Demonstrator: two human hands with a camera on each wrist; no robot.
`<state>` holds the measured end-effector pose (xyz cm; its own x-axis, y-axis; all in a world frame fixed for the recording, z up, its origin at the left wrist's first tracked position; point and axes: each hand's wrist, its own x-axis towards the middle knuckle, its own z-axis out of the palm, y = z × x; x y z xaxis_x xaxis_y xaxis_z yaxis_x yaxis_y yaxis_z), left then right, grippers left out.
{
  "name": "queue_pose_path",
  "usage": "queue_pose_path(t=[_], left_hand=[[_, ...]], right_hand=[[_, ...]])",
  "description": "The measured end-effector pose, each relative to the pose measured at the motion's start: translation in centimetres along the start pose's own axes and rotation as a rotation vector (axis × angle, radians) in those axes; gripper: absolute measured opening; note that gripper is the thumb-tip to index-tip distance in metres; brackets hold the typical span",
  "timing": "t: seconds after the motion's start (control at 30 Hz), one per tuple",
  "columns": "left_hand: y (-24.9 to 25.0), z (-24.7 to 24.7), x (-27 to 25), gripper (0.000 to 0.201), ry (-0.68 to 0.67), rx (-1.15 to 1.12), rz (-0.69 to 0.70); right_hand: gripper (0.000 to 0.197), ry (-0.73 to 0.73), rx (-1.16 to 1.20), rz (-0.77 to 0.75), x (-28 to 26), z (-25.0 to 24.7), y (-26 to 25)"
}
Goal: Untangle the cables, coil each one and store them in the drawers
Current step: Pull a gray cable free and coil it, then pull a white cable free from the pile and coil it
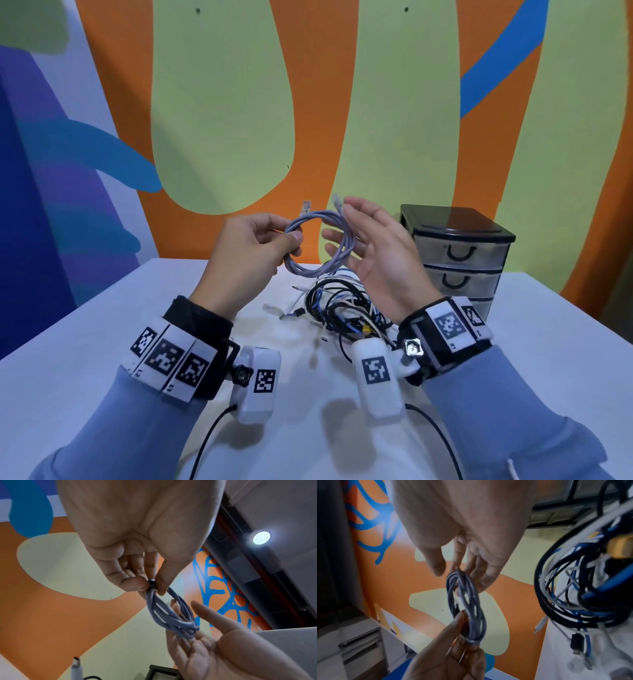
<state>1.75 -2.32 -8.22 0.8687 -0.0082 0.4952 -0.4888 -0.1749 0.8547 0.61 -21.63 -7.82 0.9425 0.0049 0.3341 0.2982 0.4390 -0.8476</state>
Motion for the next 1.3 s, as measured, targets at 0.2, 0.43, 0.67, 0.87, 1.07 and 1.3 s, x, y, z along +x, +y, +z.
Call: queue_pose_path(t=[0.2,0.43,0.67,0.87,1.07,1.3], left_hand=[[-0.3,-1.0,0.3,0.004,0.09,0.092,0.038],[-2.4,-6.2,2.4,0.014,0.327,0.244,0.003],[-4.5,-8.3,6.2,0.018,0.093,0.877,-0.174],[-7.9,-9.9,9.2,0.02,-0.091,1.025,-0.473],[-6.9,-8.8,9.2,0.018,-0.218,1.236,-0.491],[0.0,-0.4,4.3,0.041,-0.494,0.623,-0.233]], right_hand=[[0.031,0.034,-0.215,0.071,0.0,0.1,0.6],[0.051,-0.189,-1.373,0.055,0.0,-2.1,1.5],[0.007,-0.255,-1.123,0.106,1.0,-3.2,3.8],[0.014,-0.124,-0.972,0.144,1.2,-3.8,4.9],[0.016,-0.046,-0.855,0.1,1.4,-4.1,5.2],[0.012,0.05,-0.599,0.005,1.3,-3.9,5.2]])
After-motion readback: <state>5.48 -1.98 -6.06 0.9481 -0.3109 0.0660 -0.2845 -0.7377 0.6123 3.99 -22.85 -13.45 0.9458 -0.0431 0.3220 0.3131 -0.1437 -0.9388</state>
